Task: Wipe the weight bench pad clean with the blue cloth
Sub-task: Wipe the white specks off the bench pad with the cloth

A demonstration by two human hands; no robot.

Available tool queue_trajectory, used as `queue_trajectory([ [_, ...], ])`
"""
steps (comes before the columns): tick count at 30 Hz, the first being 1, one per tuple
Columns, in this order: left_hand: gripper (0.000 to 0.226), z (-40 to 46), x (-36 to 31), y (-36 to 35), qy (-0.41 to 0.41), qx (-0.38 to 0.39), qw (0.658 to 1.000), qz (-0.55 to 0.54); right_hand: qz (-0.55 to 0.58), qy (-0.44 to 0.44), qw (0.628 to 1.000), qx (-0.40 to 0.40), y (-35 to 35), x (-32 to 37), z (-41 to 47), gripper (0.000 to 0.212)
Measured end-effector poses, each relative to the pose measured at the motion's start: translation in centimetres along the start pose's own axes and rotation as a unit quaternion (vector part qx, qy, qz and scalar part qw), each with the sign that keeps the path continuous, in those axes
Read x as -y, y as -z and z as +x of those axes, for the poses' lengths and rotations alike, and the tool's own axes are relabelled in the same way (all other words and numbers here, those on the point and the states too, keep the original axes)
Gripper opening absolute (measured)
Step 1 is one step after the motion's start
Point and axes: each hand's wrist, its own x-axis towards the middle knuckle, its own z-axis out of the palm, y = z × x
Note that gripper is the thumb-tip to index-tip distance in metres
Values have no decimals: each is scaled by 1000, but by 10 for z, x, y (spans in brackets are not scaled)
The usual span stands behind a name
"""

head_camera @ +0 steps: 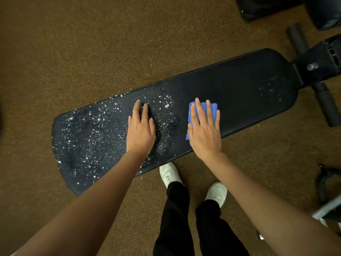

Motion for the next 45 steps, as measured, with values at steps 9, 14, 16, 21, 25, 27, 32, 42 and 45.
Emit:
queue_trajectory([
  [9,47,0,-6,3,4,-5,1000,0,-12,126,992,22,4,-21,-19,57],
  [14,47,1,-5,0,4,-6,1000,2,11,14,1000,9,12,-8,38,58],
  [16,47,2,-4,-1,5,-10,1000,1,15,34,999,10,10,6,43,59],
  [21,47,1,0,2,-2,-17,1000,-8,-5,114,993,22,6,-1,19,58],
  [25,48,4,11,4,-3,-11,1000,14,10,45,999,13,14,-10,57,58],
  [27,48,5,17,2,-1,-11,1000,18,13,43,999,13,17,2,82,55],
  [32,47,3,20,3,-3,-19,1000,4,12,110,994,23,15,21,89,55],
  [42,55,1,26,4,-13,-11,1000,2,16,81,996,31,18,36,108,53],
  [45,57,1,30,7,-21,-6,1000,-5,15,117,992,50,20,52,111,54],
])
